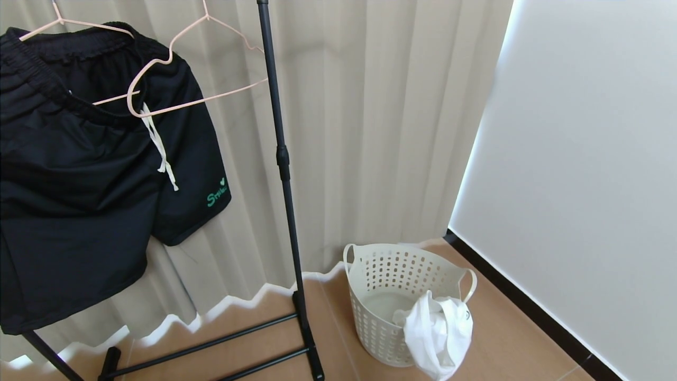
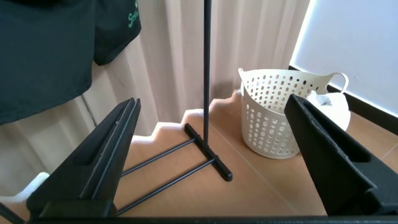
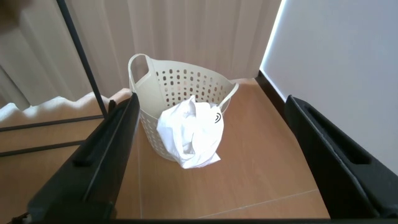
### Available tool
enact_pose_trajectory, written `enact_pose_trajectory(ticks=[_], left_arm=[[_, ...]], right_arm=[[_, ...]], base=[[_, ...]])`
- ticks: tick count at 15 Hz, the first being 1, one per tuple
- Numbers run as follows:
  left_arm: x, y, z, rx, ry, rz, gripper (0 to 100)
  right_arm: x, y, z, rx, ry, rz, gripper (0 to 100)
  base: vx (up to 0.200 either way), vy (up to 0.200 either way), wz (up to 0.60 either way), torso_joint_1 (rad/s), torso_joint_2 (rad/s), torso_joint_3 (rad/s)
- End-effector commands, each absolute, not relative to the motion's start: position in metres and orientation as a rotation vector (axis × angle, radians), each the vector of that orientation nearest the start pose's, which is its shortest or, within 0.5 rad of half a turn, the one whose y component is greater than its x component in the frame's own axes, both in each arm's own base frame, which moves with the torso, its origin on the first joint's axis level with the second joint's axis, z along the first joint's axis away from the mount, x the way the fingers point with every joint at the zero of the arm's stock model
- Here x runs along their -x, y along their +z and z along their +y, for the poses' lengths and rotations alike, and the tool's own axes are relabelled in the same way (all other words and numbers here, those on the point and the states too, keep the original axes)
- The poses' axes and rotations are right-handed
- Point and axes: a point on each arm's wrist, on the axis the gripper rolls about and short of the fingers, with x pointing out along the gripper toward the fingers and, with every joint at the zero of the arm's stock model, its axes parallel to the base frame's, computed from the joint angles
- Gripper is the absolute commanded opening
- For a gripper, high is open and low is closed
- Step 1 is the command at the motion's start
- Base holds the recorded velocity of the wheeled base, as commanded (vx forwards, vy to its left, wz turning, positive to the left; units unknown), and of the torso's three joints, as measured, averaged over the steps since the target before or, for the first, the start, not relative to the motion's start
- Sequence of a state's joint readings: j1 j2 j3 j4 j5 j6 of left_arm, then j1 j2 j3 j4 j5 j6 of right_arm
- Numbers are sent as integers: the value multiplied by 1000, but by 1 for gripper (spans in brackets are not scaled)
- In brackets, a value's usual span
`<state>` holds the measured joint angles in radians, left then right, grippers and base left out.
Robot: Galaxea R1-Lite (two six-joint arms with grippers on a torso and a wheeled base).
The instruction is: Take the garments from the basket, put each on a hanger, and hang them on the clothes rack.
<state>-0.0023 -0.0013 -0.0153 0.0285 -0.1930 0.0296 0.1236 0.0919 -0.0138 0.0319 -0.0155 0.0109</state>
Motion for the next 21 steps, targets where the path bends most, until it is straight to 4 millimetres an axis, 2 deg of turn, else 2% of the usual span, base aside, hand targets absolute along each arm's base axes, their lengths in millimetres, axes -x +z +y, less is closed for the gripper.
enact_pose_trajectory(ticks=[1, 3, 13, 21], left_arm=[[24, 77, -4, -28, -197, 11, 100], [24, 77, -4, -26, -195, 11, 100], [24, 77, -4, -20, -195, 12, 100], [24, 77, -4, -16, -192, 12, 100]], right_arm=[[17, 78, -2, -3, 108, 112, 100], [17, 78, -2, -3, 108, 112, 100], [16, 78, -2, -3, 108, 111, 100], [16, 78, -2, -1, 108, 111, 100]], base=[[0, 0, 0, 2, 95, 95], [0, 0, 0, 2, 202, 97], [0, 0, 0, 3, 79, -109], [0, 0, 0, 4, 13, -181]])
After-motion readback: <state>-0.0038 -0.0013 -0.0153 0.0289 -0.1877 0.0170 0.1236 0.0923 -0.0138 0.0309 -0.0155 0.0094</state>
